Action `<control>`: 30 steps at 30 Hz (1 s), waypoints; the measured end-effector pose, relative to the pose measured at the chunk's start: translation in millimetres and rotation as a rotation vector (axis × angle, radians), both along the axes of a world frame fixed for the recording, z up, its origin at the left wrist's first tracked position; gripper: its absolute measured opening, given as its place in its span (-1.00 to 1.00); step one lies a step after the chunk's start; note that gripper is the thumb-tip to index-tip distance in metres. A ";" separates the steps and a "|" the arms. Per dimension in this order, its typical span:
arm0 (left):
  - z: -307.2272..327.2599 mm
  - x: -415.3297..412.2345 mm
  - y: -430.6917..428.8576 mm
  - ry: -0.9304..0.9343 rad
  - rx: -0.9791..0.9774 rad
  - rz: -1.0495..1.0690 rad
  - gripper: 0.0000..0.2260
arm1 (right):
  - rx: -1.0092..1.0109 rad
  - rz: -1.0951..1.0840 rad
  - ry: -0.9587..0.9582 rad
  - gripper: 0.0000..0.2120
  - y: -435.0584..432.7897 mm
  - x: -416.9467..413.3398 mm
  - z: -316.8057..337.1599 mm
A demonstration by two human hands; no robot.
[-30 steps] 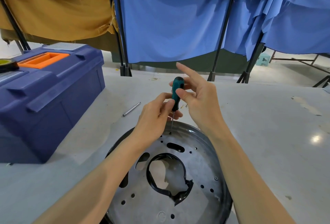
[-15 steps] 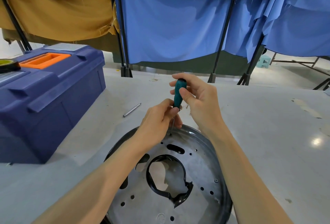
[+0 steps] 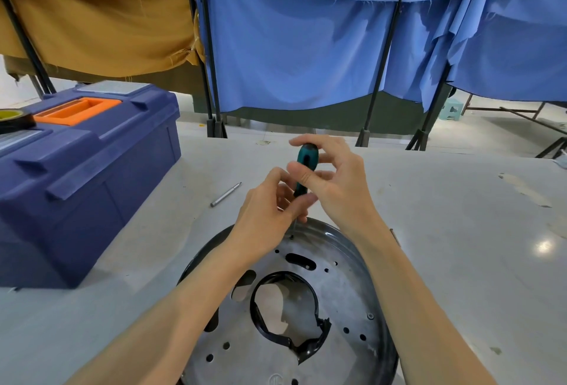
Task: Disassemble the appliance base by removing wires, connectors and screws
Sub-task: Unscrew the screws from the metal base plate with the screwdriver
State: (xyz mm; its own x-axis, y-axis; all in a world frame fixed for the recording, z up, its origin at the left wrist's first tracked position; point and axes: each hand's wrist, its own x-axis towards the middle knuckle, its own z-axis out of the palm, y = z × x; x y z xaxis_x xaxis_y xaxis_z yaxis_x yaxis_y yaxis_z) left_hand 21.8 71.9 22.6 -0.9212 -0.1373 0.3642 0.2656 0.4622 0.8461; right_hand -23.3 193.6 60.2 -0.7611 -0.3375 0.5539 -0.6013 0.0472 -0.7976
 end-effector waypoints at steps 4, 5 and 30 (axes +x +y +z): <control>-0.1 -0.7 -0.5 0.020 -0.007 -0.022 -0.87 | -0.033 -0.019 -0.018 -0.62 1.2 -0.5 1.6; -0.4 -1.2 -1.1 0.027 -0.011 -0.032 -0.87 | -0.044 -0.010 -0.027 -0.62 1.3 -0.5 2.1; 0.0 -0.2 1.6 -0.004 -0.074 -0.017 -0.85 | -0.041 -0.009 -0.038 -0.67 1.5 0.7 2.3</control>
State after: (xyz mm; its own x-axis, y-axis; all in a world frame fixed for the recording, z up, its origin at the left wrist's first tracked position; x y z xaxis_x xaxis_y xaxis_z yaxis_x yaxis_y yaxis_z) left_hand 21.6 73.5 22.6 -0.9248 -0.0944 0.3686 0.2703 0.5187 0.8111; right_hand -22.6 195.0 62.6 -0.7845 -0.3085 0.5380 -0.5706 0.0191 -0.8210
